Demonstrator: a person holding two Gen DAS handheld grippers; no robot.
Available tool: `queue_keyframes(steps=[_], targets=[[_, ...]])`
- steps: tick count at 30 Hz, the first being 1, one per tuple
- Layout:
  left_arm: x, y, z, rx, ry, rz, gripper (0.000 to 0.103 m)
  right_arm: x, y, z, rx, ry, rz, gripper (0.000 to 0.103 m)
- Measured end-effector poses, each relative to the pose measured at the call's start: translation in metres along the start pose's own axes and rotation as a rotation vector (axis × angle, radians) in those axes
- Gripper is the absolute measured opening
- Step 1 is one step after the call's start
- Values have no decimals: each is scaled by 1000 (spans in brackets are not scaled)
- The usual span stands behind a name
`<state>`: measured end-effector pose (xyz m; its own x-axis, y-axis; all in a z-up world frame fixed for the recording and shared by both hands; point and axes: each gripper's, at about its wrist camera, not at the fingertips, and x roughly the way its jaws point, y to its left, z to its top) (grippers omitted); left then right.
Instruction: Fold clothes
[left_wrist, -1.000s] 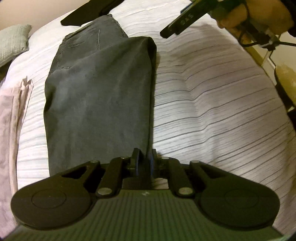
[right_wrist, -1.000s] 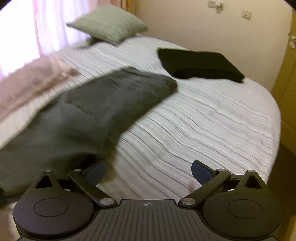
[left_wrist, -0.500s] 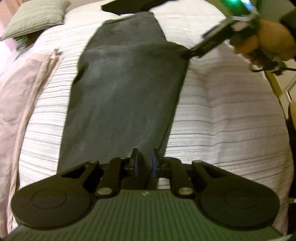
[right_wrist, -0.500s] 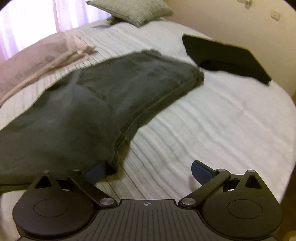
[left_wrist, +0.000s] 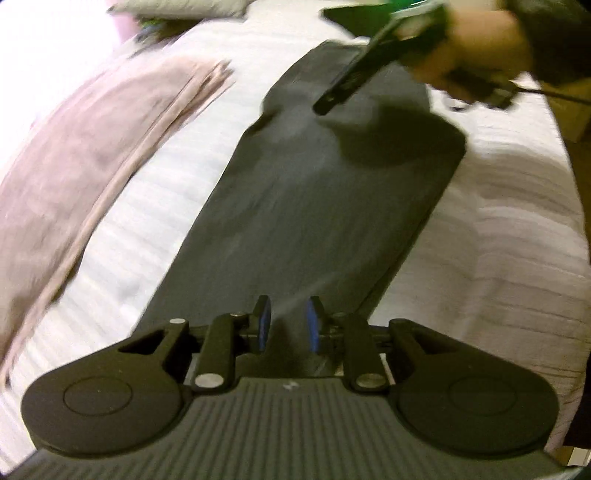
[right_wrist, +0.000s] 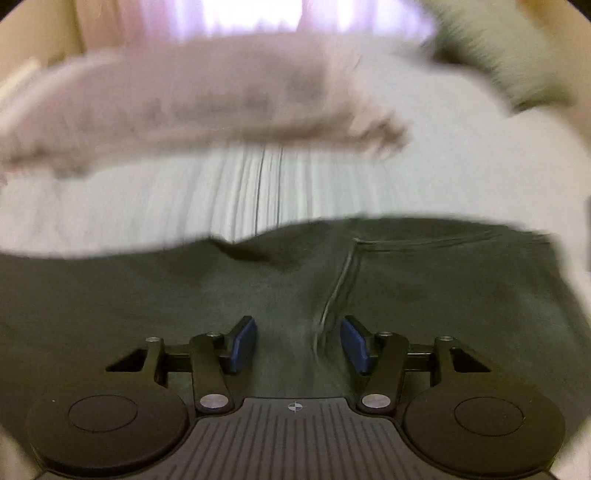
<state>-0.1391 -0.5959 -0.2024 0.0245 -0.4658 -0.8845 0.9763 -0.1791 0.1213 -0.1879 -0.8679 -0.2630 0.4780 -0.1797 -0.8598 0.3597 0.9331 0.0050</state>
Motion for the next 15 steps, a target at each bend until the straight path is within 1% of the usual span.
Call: queue_keyframes(steps=[2,4,6,8,10,11,12,14,15], targets=[[1,0,-12,-46,48,26,17,32,-4,8,-35,49,12,60],[-2,1,-23,-91,89,58,17,22,0,16,-59,14,17,60],[-9,3,-33,-133,115,97,18,0,10,15,-96,-60,11,60],[-18,7,-41,-183,136,136,20,-6,22,11,-115,-68,52,60],[-24,13,-48,-234,157,177,20,15,33,7,-96,18,111,60],[-29,16,-51,-257,164,195,20,26,40,6,-95,34,121,60],[-35,17,-55,-278,166,215,20,35,49,8,-109,23,114,60],[-47,20,-67,-309,163,248,22,48,65,17,-126,3,103,73],[-53,22,-75,-321,162,265,24,49,71,23,-115,2,99,74]])
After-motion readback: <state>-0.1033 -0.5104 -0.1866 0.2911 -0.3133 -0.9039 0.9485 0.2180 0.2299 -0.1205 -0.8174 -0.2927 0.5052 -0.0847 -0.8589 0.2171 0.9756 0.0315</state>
